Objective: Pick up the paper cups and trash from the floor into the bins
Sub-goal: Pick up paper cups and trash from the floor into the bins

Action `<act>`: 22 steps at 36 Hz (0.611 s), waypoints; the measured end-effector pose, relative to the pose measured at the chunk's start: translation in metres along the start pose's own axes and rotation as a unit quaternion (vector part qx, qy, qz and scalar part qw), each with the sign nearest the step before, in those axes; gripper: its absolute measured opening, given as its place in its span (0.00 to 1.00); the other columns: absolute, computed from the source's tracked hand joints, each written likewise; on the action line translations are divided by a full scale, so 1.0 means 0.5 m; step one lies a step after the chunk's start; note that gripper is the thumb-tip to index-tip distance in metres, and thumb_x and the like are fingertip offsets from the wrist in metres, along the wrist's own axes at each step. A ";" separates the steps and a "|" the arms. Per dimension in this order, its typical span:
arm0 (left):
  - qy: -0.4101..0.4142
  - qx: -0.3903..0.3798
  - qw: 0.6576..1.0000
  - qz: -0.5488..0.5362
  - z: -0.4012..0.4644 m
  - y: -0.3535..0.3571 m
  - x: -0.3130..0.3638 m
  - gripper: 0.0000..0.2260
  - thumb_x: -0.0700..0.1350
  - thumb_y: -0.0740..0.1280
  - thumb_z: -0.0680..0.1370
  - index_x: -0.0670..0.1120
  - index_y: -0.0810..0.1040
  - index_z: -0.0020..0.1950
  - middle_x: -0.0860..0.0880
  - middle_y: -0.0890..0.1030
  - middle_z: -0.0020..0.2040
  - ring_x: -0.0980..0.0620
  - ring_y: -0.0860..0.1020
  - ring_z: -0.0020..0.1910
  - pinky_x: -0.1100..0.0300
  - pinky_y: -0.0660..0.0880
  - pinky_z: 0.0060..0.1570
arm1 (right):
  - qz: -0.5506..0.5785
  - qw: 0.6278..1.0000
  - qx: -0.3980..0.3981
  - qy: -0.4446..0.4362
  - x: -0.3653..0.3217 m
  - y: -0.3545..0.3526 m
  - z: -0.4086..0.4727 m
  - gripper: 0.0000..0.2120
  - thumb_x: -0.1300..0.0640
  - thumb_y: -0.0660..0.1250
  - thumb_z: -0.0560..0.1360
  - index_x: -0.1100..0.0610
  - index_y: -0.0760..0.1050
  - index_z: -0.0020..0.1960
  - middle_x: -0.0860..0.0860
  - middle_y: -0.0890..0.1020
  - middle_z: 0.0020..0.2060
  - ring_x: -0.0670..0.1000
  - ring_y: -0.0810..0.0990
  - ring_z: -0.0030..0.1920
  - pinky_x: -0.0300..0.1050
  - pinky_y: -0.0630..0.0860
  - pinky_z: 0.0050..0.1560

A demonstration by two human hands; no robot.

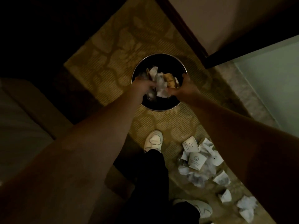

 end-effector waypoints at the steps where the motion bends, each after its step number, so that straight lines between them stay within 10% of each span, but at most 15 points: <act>1: 0.001 0.006 1.000 0.008 -0.048 -0.003 0.023 0.43 0.52 0.80 0.56 0.39 0.73 0.68 0.40 0.80 0.61 0.40 0.80 0.58 0.43 0.77 0.61 | -0.026 1.000 0.005 -0.010 -0.004 -0.003 -0.006 0.45 0.50 0.77 0.70 0.60 0.57 0.78 0.57 0.67 0.72 0.55 0.69 0.71 0.44 0.69 0.63; 5: 0.012 0.038 0.995 0.095 -0.124 -0.024 0.052 0.27 0.46 0.72 0.76 0.41 0.70 0.72 0.41 0.75 0.67 0.42 0.75 0.64 0.54 0.73 0.63 | -0.093 0.994 0.017 -0.048 -0.015 -0.011 -0.039 0.36 0.53 0.74 0.73 0.60 0.63 0.75 0.60 0.69 0.70 0.59 0.69 0.70 0.47 0.67 0.66; 22: 0.126 0.029 0.962 0.241 -0.414 0.041 0.100 0.25 0.47 0.67 0.80 0.47 0.66 0.76 0.48 0.72 0.72 0.47 0.72 0.69 0.63 0.65 0.55 | -0.112 0.990 0.000 -0.082 0.044 -0.176 -0.300 0.31 0.50 0.68 0.78 0.55 0.62 0.77 0.58 0.69 0.72 0.60 0.69 0.70 0.51 0.70 0.64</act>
Point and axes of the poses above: each hand's wrist, its own z-axis towards the middle knuckle, its own y-axis out of the palm, x = y × z, the point moved 8 cm from there along z, towards the middle knuckle
